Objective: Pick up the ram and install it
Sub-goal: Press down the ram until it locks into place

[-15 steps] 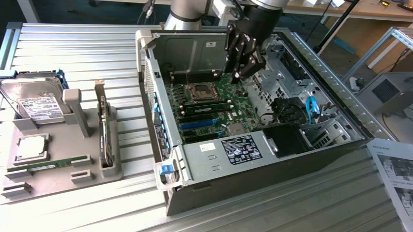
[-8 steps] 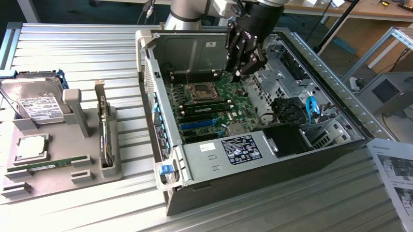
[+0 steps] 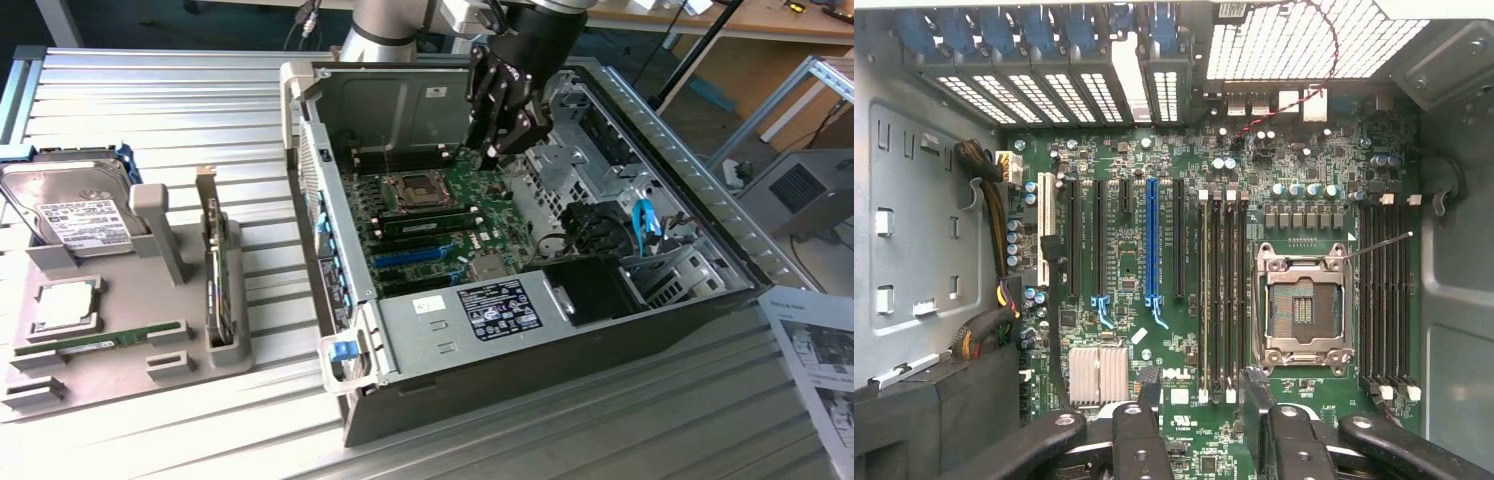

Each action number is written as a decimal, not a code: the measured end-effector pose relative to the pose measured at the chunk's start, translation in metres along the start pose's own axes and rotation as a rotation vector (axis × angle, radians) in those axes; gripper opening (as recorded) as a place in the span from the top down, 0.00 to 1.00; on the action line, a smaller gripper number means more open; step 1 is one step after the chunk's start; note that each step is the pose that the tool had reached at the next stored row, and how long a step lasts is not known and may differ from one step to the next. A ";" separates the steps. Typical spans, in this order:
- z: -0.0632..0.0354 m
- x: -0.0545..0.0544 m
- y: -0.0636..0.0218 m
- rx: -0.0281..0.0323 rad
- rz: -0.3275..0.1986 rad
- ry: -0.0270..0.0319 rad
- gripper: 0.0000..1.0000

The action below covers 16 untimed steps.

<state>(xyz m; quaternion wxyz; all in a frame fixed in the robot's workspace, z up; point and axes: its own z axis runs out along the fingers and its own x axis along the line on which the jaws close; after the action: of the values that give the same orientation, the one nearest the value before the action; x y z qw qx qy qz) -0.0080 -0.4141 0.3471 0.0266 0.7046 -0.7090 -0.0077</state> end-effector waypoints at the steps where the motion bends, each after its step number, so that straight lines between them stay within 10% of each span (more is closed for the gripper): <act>1: 0.0000 0.000 0.0000 0.0000 0.000 -0.0001 0.56; 8: 0.0000 0.000 0.0000 0.0000 0.000 -0.0001 0.89; 16: 0.0000 0.000 0.0000 0.0000 0.000 0.0000 0.89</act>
<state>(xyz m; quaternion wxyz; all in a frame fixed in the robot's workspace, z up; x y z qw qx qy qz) -0.0080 -0.4141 0.3472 0.0266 0.7046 -0.7091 -0.0077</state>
